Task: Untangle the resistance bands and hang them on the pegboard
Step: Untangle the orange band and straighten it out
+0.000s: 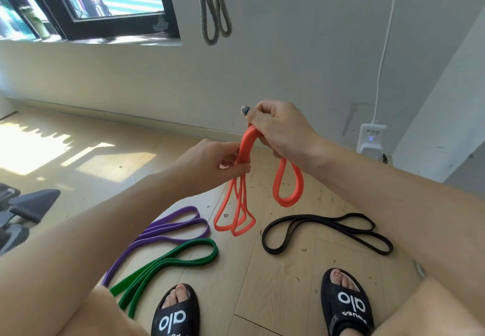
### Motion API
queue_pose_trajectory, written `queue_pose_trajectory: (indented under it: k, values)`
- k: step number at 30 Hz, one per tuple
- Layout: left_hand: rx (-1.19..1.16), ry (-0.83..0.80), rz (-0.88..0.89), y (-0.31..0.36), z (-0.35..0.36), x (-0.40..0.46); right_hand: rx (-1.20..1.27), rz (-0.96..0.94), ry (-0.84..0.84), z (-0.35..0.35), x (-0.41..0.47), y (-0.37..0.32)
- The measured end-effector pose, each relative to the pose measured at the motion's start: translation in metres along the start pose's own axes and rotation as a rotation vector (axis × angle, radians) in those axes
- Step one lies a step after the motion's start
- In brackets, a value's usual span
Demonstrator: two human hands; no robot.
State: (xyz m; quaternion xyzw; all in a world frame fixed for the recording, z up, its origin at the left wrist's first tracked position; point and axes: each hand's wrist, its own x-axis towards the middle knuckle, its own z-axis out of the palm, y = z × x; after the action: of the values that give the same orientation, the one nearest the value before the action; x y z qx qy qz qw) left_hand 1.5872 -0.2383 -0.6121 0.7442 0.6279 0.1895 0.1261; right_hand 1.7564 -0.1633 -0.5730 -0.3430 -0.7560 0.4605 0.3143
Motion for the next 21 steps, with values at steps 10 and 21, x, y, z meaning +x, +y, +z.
queue_pose_trajectory:
  k: [10,21]
  values:
    - [-0.139,0.004,-0.053,-0.007,0.007,-0.003,0.142,0.063,0.025,-0.004,0.004,0.002]
    - [0.101,0.024,-0.001,-0.008,-0.01,-0.003,0.019,0.132,0.031,-0.033,0.006,0.038]
